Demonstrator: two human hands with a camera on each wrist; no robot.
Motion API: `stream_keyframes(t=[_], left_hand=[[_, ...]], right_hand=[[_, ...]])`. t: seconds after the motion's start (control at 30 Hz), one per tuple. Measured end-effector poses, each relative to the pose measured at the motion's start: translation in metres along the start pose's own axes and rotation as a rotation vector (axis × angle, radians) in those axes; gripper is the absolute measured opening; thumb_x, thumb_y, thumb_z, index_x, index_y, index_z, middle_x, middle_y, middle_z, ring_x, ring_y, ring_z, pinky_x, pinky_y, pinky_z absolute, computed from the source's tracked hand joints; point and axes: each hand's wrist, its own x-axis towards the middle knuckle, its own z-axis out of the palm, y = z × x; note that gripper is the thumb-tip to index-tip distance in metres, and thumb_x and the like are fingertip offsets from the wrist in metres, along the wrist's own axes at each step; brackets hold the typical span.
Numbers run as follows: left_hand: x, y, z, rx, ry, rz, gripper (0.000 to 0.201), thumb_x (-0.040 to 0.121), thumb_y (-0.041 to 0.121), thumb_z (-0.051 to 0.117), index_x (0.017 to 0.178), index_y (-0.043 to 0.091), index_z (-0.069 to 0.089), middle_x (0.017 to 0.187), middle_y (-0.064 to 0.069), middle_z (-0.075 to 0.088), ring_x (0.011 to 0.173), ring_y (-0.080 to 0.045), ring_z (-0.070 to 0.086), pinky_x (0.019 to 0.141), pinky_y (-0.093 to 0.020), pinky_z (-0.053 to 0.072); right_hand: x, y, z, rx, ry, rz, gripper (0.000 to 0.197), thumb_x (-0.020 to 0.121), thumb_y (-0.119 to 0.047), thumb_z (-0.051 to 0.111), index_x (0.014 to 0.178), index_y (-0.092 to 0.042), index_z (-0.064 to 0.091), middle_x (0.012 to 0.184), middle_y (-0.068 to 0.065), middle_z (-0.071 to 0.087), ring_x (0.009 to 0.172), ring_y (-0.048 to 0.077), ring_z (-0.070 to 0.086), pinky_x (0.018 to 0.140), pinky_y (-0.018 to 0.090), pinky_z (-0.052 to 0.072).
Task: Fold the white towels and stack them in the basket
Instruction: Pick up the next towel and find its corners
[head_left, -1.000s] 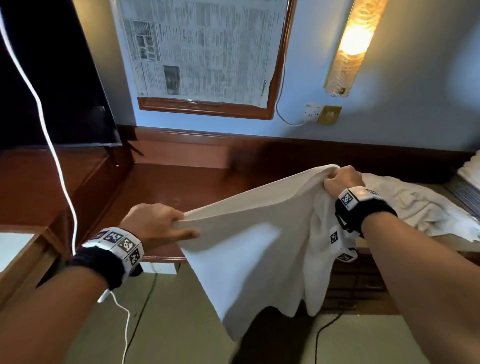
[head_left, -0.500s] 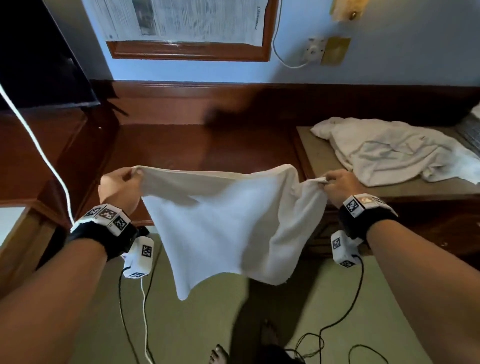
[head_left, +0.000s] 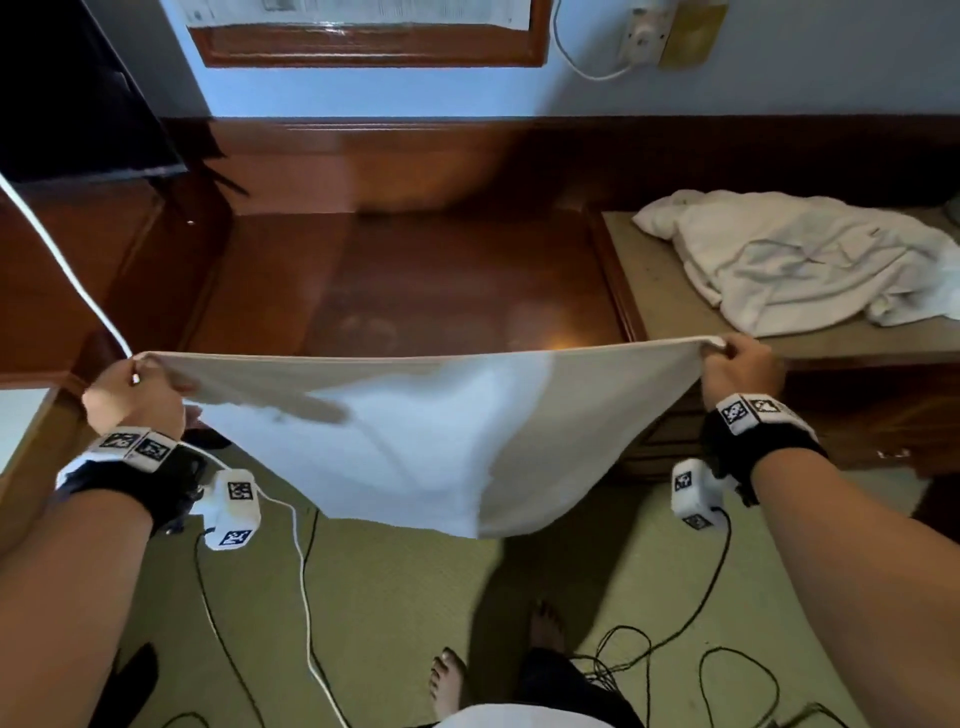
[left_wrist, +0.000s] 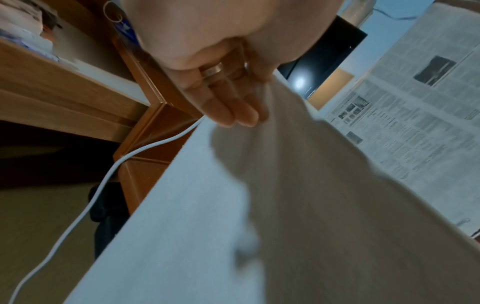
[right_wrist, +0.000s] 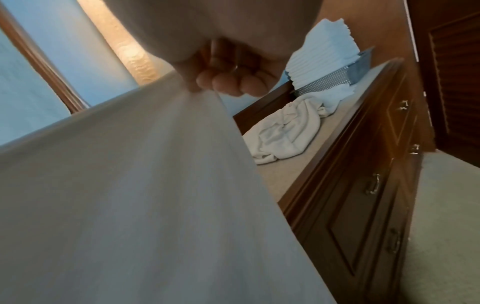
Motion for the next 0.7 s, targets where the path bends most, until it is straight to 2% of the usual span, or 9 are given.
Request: stream_keyframes(t=[0.07,0.1,0.17,0.23,0.37,0.47,0.57,0.63,0.7], left_hand=[[0.037,-0.02,0.007,-0.054,0.033,0.036,0.053,0.086,0.074,0.035,0.097,0.033,0.067,0.085,-0.008,0.075,0.058,-0.039,0.07,0.061,-0.055,0.061],[0.036,-0.013,0.009,-0.065,0.049,0.001,0.06,0.084,0.077,0.035,0.101,0.029,0.067,0.084,-0.006,0.075,0.058,-0.04,0.069,0.058,-0.055,0.061],[0.01,0.014,0.006,-0.17,0.034,-0.047,0.05,0.093,0.056,0.038,0.107,0.017,0.067,0.085,-0.007,0.073,0.048,-0.03,0.066,0.041,-0.038,0.057],[-0.016,0.033,0.01,-0.206,-0.004,-0.073,0.041,0.098,0.039,0.035,0.115,0.014,0.063,0.096,-0.01,0.072,0.044,-0.018,0.064,0.037,-0.029,0.054],[-0.02,0.043,0.022,-0.457,-0.073,-0.228,0.03,0.1,0.029,0.025,0.11,0.017,0.052,0.104,-0.016,0.07,0.061,-0.022,0.072,0.062,-0.039,0.058],[-0.014,0.057,0.035,-0.587,-0.018,-0.272,0.029,0.102,0.028,0.025,0.112,0.018,0.05,0.102,-0.015,0.066,0.073,-0.025,0.071,0.077,-0.044,0.058],[0.0,0.078,0.049,-0.672,-0.025,-0.313,0.041,0.104,0.031,0.023,0.133,0.016,0.048,0.112,-0.011,0.065,0.09,-0.026,0.071,0.088,-0.047,0.055],[0.016,0.096,0.06,-0.694,-0.014,-0.285,0.039,0.106,0.028,0.021,0.135,0.015,0.044,0.113,-0.012,0.061,0.097,-0.029,0.069,0.082,-0.043,0.054],[0.041,0.111,0.076,-0.722,-0.015,-0.325,0.045,0.107,0.032,0.021,0.147,0.016,0.036,0.124,-0.012,0.058,0.109,-0.03,0.065,0.087,-0.043,0.051]], right_hand=[[0.004,-0.017,-0.003,0.08,0.064,0.044,0.021,0.086,-0.015,0.057,0.099,-0.004,0.07,0.095,0.025,0.068,0.086,0.039,0.059,0.069,0.036,0.039],[0.004,-0.022,-0.004,0.072,0.065,0.077,0.023,0.088,-0.016,0.055,0.1,-0.003,0.069,0.1,0.025,0.067,0.09,0.041,0.059,0.07,0.036,0.038],[-0.002,-0.027,-0.007,-0.005,0.013,0.158,0.024,0.091,-0.016,0.053,0.104,-0.004,0.068,0.11,0.026,0.065,0.1,0.045,0.059,0.078,0.041,0.043],[-0.009,-0.029,-0.005,0.0,-0.016,0.233,0.021,0.091,-0.012,0.054,0.104,-0.004,0.068,0.11,0.026,0.066,0.1,0.044,0.061,0.083,0.044,0.047],[-0.004,-0.047,0.011,0.454,-0.024,0.429,0.017,0.088,0.0,0.042,0.082,-0.009,0.055,0.082,0.024,0.068,0.067,0.04,0.069,0.067,0.057,0.059],[0.014,-0.06,0.023,0.629,-0.03,0.491,0.022,0.088,-0.001,0.04,0.094,-0.005,0.06,0.086,0.025,0.069,0.07,0.039,0.071,0.062,0.057,0.059],[0.041,-0.077,0.036,0.728,0.003,0.512,0.037,0.089,-0.005,0.037,0.118,-0.005,0.06,0.092,0.021,0.07,0.074,0.033,0.071,0.058,0.054,0.059],[0.062,-0.092,0.049,0.769,0.037,0.493,0.036,0.088,-0.007,0.036,0.117,-0.008,0.058,0.097,0.019,0.07,0.078,0.032,0.071,0.058,0.051,0.06],[0.087,-0.113,0.063,0.799,0.067,0.456,0.022,0.088,-0.009,0.038,0.101,-0.014,0.054,0.101,0.02,0.068,0.082,0.035,0.07,0.065,0.052,0.06]])
